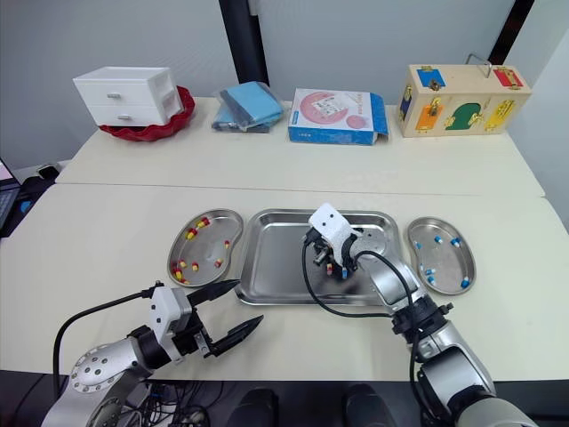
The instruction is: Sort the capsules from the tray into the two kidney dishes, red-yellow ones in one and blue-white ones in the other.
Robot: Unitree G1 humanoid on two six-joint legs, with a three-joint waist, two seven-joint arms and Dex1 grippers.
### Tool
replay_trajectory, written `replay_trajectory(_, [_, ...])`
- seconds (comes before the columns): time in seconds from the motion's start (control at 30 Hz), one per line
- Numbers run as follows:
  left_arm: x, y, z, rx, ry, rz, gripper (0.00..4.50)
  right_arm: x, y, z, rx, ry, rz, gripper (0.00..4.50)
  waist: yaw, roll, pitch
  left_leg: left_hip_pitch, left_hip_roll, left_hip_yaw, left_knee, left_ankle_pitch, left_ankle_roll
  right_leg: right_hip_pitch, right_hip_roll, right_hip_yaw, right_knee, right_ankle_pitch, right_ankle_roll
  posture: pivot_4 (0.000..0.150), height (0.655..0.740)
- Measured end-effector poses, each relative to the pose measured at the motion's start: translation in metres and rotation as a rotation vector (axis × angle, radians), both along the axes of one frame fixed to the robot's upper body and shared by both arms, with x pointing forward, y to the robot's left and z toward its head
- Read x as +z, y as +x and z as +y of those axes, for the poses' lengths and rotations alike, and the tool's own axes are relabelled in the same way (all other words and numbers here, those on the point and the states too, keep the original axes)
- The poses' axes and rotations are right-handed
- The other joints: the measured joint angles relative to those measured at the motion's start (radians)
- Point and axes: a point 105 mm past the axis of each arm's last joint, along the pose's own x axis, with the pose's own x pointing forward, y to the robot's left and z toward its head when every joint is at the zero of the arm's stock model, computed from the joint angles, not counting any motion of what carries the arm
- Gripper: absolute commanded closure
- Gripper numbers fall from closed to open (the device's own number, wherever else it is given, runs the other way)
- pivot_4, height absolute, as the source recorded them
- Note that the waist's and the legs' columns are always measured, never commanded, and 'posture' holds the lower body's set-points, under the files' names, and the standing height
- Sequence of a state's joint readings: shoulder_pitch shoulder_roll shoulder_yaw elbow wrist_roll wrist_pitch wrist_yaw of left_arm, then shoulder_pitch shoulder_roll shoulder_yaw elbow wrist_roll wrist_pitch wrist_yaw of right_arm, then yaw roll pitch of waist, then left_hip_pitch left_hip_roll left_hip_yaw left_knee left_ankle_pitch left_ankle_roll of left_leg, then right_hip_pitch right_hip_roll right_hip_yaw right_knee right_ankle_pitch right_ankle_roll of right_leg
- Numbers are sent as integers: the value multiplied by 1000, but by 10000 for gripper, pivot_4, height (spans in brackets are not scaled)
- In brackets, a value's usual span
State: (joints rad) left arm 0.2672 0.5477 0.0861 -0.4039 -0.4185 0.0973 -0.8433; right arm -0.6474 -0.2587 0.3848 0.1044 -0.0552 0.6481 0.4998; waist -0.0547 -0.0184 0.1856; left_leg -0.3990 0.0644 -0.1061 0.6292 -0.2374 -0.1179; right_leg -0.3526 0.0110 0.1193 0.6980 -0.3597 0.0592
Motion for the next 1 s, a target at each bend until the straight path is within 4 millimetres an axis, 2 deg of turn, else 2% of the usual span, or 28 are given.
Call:
replay_trajectory(0.1, [2,-1,0,-27,-2,6,0,0,-4,-5,8,-7,-25,44847,0,0,0,0,0,0,0,0,0,0,0,0,0,0,0,1500,7400])
replay_trajectory(0.23, [4,-4,-2,-109,11,26,0,13,-27,-21,37,30,-84,44847,6,2,1,-2,0,0,0,0,0,-1,0,0,-1,0,0,1500,7400])
replay_trajectory(0.3, [9,-4,-5,-153,5,1,0,22,-43,-36,35,67,-105,44847,10,2,1,-1,0,0,0,0,0,0,0,0,-1,0,0,1500,7400])
replay_trajectory(0.4, [18,-9,-13,-253,-35,-60,0,29,-70,-73,-38,146,-105,44847,16,2,1,-1,0,0,-1,0,0,0,0,0,-2,0,0,1500,7400])
replay_trajectory(0.43, [19,-10,-14,-265,-42,-72,0,30,-74,-78,-57,164,-98,44847,17,2,1,-1,0,0,0,0,0,0,0,0,-1,0,0,1500,7400])
replay_trajectory(0.57, [26,-12,-19,-329,-83,-146,0,34,-97,-121,-216,234,-101,44847,14,2,1,-1,0,0,0,0,0,1,0,0,-1,0,0,1500,7400])
replay_trajectory(0.67, [29,-10,-23,-347,-118,-180,0,30,-107,-148,-337,227,-93,44847,15,2,1,0,0,1,0,0,0,1,0,1,-1,0,0,1500,7400])
replay_trajectory(0.83, [25,-14,-24,-381,-135,-203,0,23,-115,-176,-491,230,-83,44847,5,2,1,0,0,1,0,0,0,1,0,1,-1,0,0,1500,7400])
replay_trajectory(0.97, [22,-14,-22,-384,-135,-204,0,15,-113,-192,-580,226,-75,44847,4,2,1,0,0,1,0,0,0,1,0,1,-1,0,0,1500,7400])
replay_trajectory(1.0, [23,-15,-22,-388,-134,-212,0,13,-113,-197,-613,239,-75,41774,4,2,1,0,0,1,0,0,0,1,0,1,-1,0,0,1500,7400])
